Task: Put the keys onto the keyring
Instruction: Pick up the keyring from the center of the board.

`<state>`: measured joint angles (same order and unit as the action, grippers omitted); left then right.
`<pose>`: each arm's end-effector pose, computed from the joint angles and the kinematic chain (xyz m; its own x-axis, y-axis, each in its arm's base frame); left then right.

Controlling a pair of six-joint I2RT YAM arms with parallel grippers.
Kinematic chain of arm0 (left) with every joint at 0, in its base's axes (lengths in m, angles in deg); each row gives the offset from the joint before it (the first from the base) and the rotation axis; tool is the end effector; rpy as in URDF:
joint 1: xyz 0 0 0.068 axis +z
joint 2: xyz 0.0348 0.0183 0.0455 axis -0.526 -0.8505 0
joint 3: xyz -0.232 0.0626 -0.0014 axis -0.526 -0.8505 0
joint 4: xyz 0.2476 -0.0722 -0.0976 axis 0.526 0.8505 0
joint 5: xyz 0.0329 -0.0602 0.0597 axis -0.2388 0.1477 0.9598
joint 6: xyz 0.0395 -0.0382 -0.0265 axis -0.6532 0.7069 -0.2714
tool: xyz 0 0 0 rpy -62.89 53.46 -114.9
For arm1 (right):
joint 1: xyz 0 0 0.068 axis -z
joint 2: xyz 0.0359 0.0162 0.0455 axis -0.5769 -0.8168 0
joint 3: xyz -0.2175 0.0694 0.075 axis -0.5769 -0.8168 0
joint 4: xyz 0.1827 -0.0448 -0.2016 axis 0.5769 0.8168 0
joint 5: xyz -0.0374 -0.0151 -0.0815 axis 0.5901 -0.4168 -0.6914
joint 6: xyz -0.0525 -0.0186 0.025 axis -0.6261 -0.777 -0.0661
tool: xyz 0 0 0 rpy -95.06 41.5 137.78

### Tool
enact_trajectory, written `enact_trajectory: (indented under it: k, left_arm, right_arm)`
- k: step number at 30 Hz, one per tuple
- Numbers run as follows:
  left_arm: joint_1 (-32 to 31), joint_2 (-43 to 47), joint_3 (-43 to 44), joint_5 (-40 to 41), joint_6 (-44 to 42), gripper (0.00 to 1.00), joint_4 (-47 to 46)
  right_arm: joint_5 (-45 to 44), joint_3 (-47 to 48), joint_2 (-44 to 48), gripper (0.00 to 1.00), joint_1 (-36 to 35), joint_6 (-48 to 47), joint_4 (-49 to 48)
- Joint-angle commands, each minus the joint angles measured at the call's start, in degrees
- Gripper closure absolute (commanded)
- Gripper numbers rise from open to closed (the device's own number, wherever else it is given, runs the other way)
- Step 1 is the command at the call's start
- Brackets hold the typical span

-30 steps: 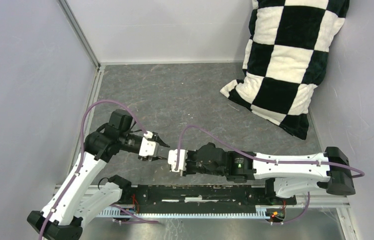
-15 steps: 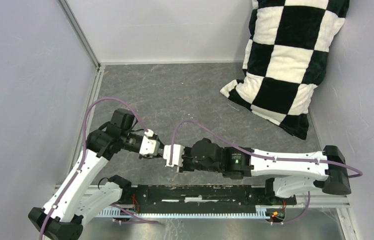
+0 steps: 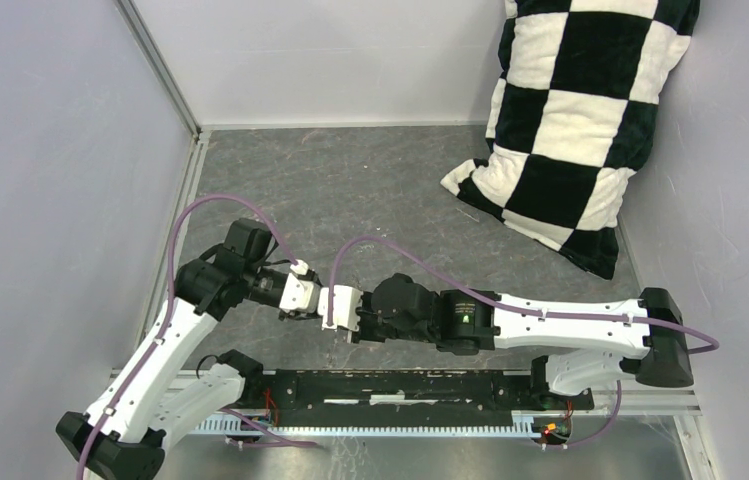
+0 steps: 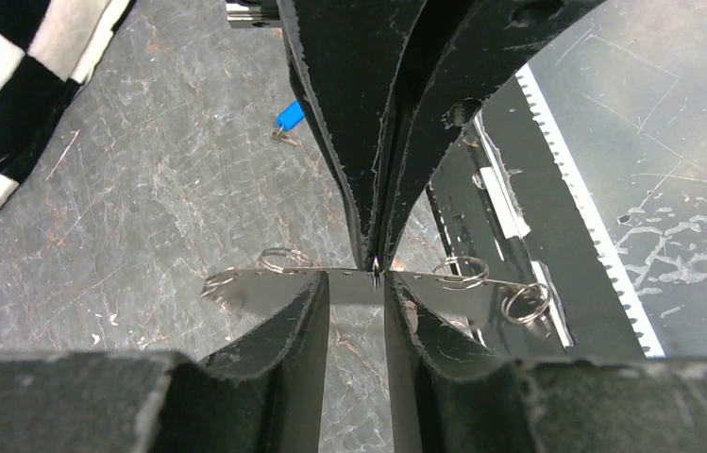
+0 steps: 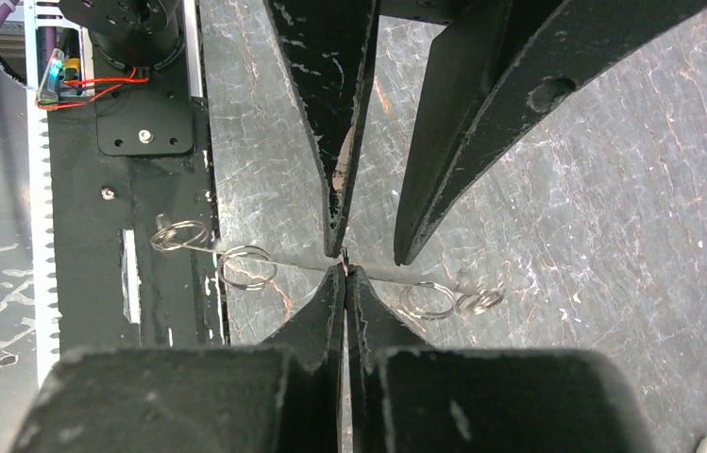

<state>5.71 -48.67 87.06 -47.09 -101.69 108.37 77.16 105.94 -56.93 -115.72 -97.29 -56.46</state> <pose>0.1431 -0.1147 0.2865 0.2897 0.3277 -0.8993 0.9472 -0.2332 0.2202 0.0615 0.3305 0.2803 0.1197 -0.5142 -0.8493 -0.9541 0.1771 -0.2417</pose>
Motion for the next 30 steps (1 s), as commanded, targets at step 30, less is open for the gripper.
enact_trajectory:
  k: [30]
  left_arm:
    - [-1.7,1.0,-1.2,1.1,7.1,0.98,-7.6]
  right_arm:
    - [-0.4,-6.8,6.5,0.94,0.9,9.0,-19.1]
